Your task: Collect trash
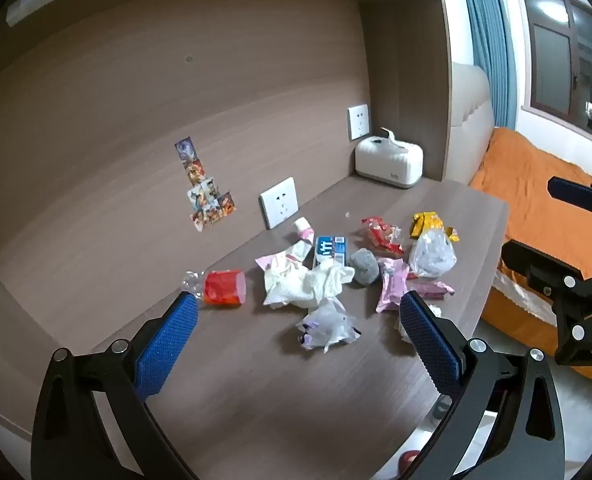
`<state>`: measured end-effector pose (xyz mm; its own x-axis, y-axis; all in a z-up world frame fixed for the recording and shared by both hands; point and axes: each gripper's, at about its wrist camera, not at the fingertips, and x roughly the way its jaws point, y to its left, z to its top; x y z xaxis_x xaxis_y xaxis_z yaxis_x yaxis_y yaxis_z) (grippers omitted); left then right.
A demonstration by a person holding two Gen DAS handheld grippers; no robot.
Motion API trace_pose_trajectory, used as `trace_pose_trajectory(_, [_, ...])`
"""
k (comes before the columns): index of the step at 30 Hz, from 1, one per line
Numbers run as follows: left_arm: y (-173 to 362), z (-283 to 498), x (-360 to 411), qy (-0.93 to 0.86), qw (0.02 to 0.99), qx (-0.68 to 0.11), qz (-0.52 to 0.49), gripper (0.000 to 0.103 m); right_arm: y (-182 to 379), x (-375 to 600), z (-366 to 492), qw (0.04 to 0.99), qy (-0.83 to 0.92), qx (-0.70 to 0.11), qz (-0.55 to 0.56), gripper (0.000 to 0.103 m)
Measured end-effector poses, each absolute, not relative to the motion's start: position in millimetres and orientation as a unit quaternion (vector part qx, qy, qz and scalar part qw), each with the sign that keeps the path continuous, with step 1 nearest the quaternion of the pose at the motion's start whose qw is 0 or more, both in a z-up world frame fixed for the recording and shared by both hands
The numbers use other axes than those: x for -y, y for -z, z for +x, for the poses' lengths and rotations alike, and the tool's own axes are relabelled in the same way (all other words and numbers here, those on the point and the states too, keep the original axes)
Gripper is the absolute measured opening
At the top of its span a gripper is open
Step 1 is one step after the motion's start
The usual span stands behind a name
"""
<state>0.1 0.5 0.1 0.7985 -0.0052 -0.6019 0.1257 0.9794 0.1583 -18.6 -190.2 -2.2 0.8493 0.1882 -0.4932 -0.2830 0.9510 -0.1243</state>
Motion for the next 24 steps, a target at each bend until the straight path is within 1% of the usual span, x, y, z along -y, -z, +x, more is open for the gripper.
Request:
trace_pose_trajectory(11, [2.4, -3.3, 0.6, 0.036, 0.946, -0.312, 0.085, 0.099, 4.4, 199.3, -15.5, 0.957, -0.146, -0.24, -0.068, 0.099])
trace_pose_trajectory(17, [0.7, -1.5, -2.9, 0.05, 0.947, -0.309, 0.076, 0.099, 2.6, 198.0, -12.0, 0.954, -0.146, -0.253, -0.072, 0.099])
trace_pose_trajectory(24, [2.6, -1.2, 0.9, 0.05, 0.949, -0.299, 0.09, 0.099, 6.8, 198.9, -7.7, 0.95, -0.155, -0.263, -0.068, 0.099])
